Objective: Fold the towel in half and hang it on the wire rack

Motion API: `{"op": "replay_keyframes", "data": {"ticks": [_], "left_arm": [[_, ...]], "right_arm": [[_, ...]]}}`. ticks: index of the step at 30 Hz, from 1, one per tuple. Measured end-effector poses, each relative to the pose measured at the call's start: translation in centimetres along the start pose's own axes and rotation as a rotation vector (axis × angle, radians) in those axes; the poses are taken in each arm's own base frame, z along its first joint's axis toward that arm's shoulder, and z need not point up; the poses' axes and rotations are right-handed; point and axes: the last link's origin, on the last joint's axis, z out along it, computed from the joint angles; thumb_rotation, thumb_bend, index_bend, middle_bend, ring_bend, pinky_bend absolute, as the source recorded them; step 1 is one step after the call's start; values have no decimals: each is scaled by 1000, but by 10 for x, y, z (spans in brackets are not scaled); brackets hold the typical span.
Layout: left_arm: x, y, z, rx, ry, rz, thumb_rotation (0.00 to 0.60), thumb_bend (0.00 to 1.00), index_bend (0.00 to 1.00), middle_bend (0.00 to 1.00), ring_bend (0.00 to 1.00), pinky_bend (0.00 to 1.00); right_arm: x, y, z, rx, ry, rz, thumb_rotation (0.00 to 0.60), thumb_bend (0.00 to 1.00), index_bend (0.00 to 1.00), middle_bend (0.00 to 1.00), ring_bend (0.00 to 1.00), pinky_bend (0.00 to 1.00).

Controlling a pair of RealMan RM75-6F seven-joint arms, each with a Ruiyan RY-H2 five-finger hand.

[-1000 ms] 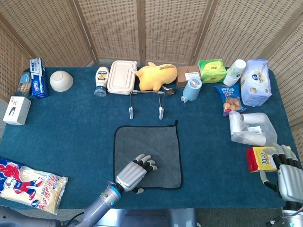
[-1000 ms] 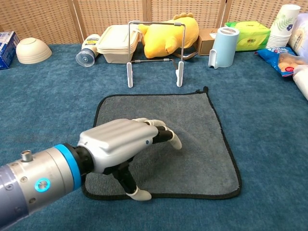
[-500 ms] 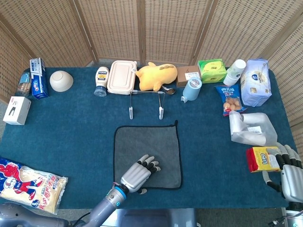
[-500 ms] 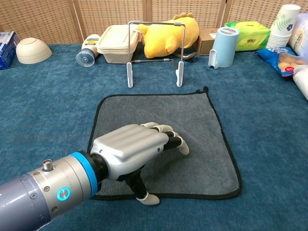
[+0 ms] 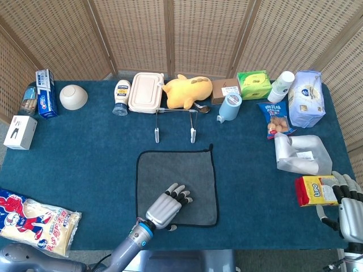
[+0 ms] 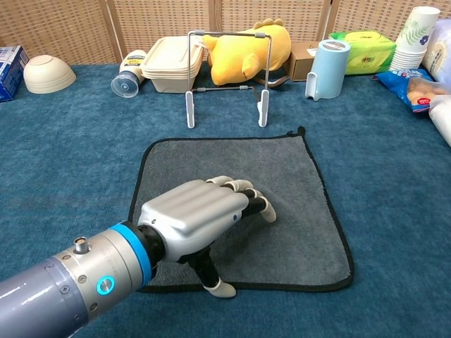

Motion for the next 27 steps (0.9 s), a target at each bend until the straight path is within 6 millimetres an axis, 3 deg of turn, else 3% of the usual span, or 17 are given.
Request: {"op": "replay_keyframes", "data": {"ticks": [14,21,27], "left_arm": [[3,1,7,9,69,-26,600,171,255,201,64,55],[0,2,9,4,58,-49,600,301,417,245,79,57],[1,2,9,3,55,-64,600,384,474,277,91,57]], "right_arm": [[1,1,0,-5,1,-4,600,347,237,111,0,0],[1,1,0,-10,2,-4,600,348,238,110,0,0],[2,2,-1,-12,5,-3,600,348,239,110,0,0]]}}
